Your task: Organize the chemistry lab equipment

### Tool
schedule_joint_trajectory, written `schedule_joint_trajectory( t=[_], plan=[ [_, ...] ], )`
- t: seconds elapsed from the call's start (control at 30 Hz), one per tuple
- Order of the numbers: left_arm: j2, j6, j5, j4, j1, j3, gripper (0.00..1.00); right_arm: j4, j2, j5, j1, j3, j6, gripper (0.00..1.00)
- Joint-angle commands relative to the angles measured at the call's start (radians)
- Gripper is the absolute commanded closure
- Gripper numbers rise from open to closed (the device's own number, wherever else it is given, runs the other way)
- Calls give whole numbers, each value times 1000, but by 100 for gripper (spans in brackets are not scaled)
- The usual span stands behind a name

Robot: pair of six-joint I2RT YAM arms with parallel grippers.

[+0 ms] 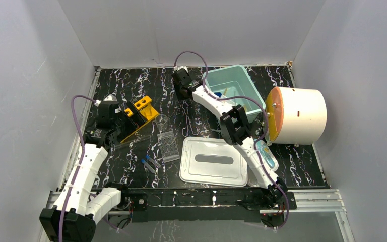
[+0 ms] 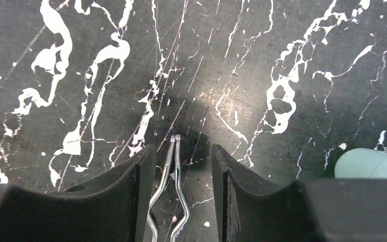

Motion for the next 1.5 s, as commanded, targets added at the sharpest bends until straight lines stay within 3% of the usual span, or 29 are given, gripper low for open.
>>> schedule_joint_trajectory(
  t=[0.0, 0.27, 0.37, 0.5, 0.57, 0.97, 1.47],
  plan=[
    [4, 16, 4, -13, -3, 33, 2, 10, 22, -8, 6, 60, -4, 48],
    [11, 18, 9, -15, -3, 39, 2, 18, 47, -39, 4, 54, -11, 58],
    [2, 19, 3, -29, -3, 44, 2, 1, 63, -22, 4, 64, 2, 74],
    [-6, 19, 2, -40, -3, 56, 2, 27, 72, -10, 1, 82, -51, 86],
    [-2, 30, -5, -59, -3, 72, 2, 27, 78, -6, -4, 102, -68, 99],
    [-6, 42, 89, -4, -3, 79, 2, 70, -42, -78, -41, 156, -73, 100],
    [13, -2, 254, 285, -5, 32, 4, 152, -329, -167, -68, -52, -47, 100]
  ],
)
